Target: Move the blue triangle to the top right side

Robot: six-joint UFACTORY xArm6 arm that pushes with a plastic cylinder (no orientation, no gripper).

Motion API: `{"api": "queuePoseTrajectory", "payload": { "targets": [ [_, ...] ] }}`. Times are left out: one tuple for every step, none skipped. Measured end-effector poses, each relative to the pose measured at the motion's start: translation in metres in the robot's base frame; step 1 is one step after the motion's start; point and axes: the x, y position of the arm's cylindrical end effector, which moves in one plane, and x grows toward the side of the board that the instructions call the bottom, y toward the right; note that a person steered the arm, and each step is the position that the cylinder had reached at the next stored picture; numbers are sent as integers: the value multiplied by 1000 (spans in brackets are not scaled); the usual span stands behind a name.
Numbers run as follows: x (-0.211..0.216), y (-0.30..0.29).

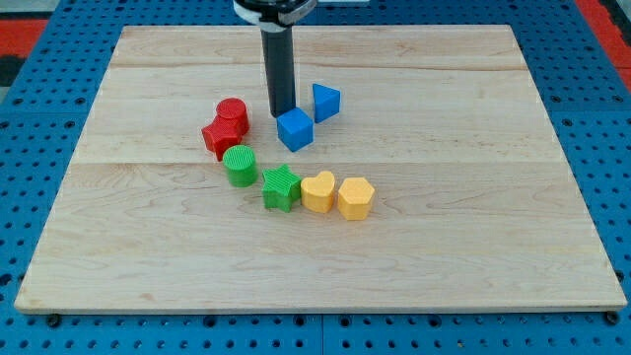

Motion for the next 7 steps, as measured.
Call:
{"api": "queuePoseTrajectory", "payload": {
  "targets": [
    [-18,20],
    [-58,61],
    [-63,85],
    [-52,24],
    [-35,-33],
    [-23,-15],
    [-22,29]
  ]
}}
